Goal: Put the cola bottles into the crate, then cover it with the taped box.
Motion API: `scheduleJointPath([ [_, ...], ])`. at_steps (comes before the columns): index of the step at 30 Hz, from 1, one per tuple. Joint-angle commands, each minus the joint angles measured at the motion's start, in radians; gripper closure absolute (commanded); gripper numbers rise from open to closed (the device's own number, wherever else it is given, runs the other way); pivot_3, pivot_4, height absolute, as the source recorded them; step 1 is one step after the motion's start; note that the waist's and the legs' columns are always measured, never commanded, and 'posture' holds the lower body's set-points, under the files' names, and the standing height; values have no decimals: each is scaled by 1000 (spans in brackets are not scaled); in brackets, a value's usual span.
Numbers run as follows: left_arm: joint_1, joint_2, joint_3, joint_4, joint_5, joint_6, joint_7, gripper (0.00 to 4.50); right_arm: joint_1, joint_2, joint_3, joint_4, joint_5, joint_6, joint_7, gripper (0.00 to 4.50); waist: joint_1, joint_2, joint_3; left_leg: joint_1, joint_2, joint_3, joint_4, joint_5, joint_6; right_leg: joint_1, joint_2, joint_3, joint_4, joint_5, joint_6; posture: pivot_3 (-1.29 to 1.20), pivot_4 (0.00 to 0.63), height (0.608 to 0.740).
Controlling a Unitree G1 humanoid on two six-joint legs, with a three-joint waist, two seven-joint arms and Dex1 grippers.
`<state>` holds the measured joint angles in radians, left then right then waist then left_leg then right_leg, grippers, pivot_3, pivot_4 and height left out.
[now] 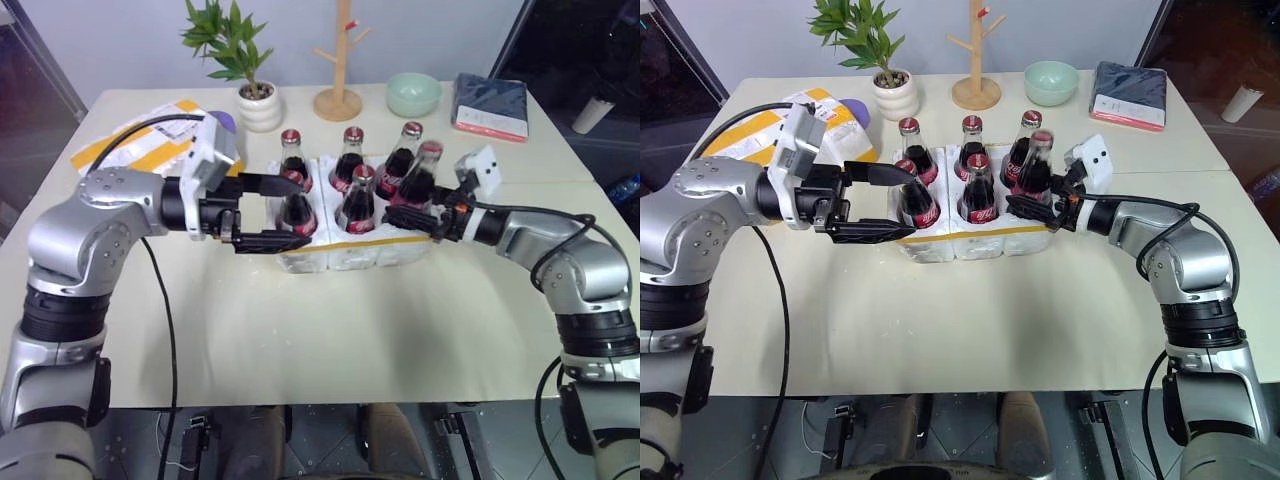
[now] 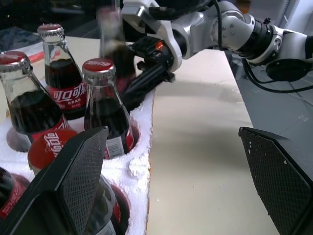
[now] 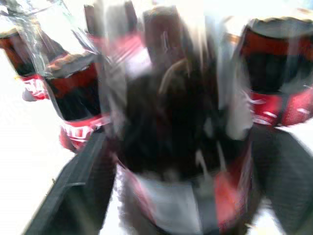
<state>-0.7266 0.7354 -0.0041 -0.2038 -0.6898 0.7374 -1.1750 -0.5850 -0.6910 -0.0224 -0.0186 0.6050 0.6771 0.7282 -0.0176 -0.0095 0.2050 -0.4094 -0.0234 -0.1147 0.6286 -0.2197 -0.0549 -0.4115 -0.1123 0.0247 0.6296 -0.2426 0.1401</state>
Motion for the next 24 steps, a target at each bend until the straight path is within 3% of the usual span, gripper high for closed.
scheduleJointPath([
  [1,-5,0,18,-36,-23,3,4,0,-8,-26,-56,-65,-1,11,3,33,1,0,0,0,0,0,0,0,0,0,0,0,0,0,0,0,150,739],
  [5,5,21,38,-44,-19,-2,12,0,-7,-99,-155,-178,70,87,22,33,4,0,0,0,0,0,0,0,0,0,0,0,0,0,0,0,150,739],
  [9,32,99,118,-52,23,-36,61,0,-33,-240,-328,-269,229,209,82,33,0,0,0,0,0,0,-1,0,0,-1,0,0,0,0,0,0,150,739],
  [13,83,206,207,-6,193,-153,184,0,-16,-377,-467,-252,337,301,157,33,-3,0,0,1,0,0,-2,0,0,0,0,0,0,0,0,0,150,739],
  [17,301,364,344,40,384,-294,227,0,75,-467,-517,-244,304,265,256,33,-6,1,0,2,1,1,-3,0,1,0,0,0,-1,0,-1,0,150,739],
  [21,564,416,495,70,493,-402,209,0,132,-486,-531,-220,288,233,306,33,-3,1,0,2,1,3,-5,0,1,-1,0,1,-1,-2,-4,0,150,739],
  [24,681,434,523,124,586,-487,241,0,158,-495,-530,-211,285,217,347,33,6,1,0,1,1,3,-5,-1,1,-2,-1,1,-2,-2,-5,0,150,739],
])
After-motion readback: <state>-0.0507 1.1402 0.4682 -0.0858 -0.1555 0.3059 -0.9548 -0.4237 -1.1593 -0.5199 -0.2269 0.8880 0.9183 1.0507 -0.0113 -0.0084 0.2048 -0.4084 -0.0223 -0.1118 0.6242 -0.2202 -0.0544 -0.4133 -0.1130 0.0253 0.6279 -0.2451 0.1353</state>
